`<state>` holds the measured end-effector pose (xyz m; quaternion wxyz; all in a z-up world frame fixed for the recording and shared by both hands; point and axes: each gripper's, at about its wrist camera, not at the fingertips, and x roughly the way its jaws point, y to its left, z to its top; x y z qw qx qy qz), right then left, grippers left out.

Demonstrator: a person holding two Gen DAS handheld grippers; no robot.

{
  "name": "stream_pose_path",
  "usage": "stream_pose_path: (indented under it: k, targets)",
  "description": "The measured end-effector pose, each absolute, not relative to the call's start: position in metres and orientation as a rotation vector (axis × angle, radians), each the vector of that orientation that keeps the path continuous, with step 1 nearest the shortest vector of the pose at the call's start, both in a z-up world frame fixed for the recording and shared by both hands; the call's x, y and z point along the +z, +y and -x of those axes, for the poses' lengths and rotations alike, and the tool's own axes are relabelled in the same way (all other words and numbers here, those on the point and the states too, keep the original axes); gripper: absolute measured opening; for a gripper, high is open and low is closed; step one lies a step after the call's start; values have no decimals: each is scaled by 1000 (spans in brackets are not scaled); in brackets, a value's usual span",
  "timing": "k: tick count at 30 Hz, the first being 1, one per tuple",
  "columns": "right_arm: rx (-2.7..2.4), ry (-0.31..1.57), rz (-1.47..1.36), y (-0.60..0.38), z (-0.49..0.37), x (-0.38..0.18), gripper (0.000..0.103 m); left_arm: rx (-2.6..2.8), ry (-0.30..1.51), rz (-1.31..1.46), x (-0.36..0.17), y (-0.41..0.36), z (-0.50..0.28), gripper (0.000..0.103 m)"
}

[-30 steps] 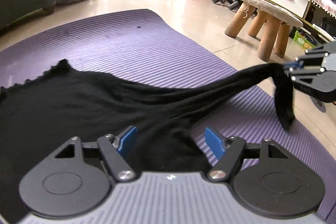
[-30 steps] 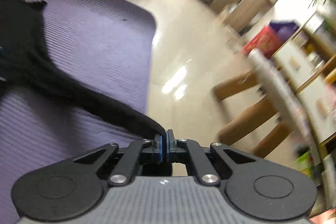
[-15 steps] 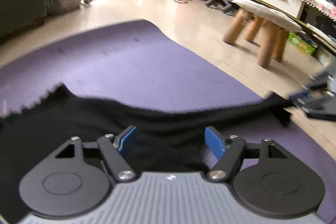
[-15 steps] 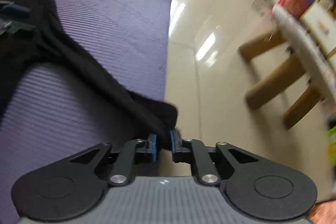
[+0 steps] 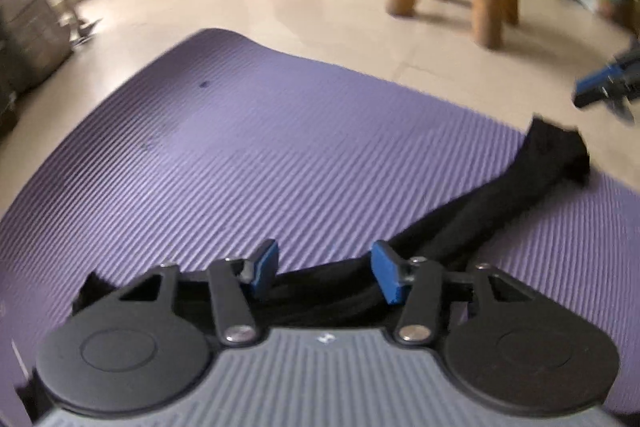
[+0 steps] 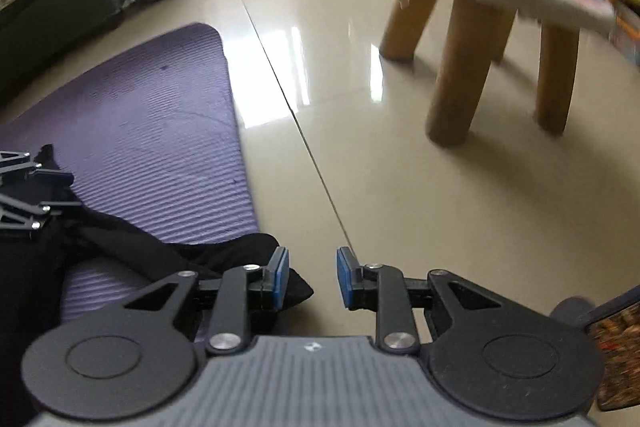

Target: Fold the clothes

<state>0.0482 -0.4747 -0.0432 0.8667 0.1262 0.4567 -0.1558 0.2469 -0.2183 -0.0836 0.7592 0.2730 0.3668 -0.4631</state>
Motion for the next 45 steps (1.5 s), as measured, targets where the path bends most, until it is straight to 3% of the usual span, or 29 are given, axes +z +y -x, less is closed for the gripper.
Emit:
stream_pose_path:
  k: [2, 5, 7, 9, 13, 17, 25, 26, 29, 35, 37, 42, 45]
  targets:
    - [-332, 979, -337, -479, -53, -54, 26, -1034, 807, -603, -84, -219, -249, 47]
    - [-332, 979, -419, -485, -54, -57, 26, -1070, 811, -612, -85, -219, -248, 33]
    - [-351, 955, -423, -488, -51, -52, 26, -1090, 804, -612, -85, -218, -245, 13]
    - [-393, 948, -354, -488, -48, -44, 26, -1110, 796, -613, -85, -218, -242, 3]
    - [-377, 1044, -53, -469, -44, -45, 38, -1085, 741, -615, -85, -215, -235, 2]
    - [-241, 1104, 152, -447, -43, -58, 37, -1032, 705, -526, -79, -209, -238, 2]
    - [-75, 981, 402, -408, -57, -64, 37, -871, 638, -465, -72, -204, -244, 2]
    - [-67, 963, 410, -405, -57, -63, 32, -857, 637, -462, -72, -205, -245, 2]
    - [-66, 919, 362, -407, -61, -57, 4, -797, 639, -434, -74, -203, -249, 2]
    - [-209, 708, 144, -426, -61, -22, 6, -710, 650, -405, -79, -201, -254, 2]
    - [-235, 758, 46, -441, -63, -26, 8, -694, 655, -402, -79, -201, -256, 2]
    - [-184, 920, -158, -463, -59, -41, 32, -687, 659, -405, -81, -202, -257, 3]
    - [-141, 923, -171, -459, -56, -39, 35, -688, 668, -404, -83, -204, -258, 3]
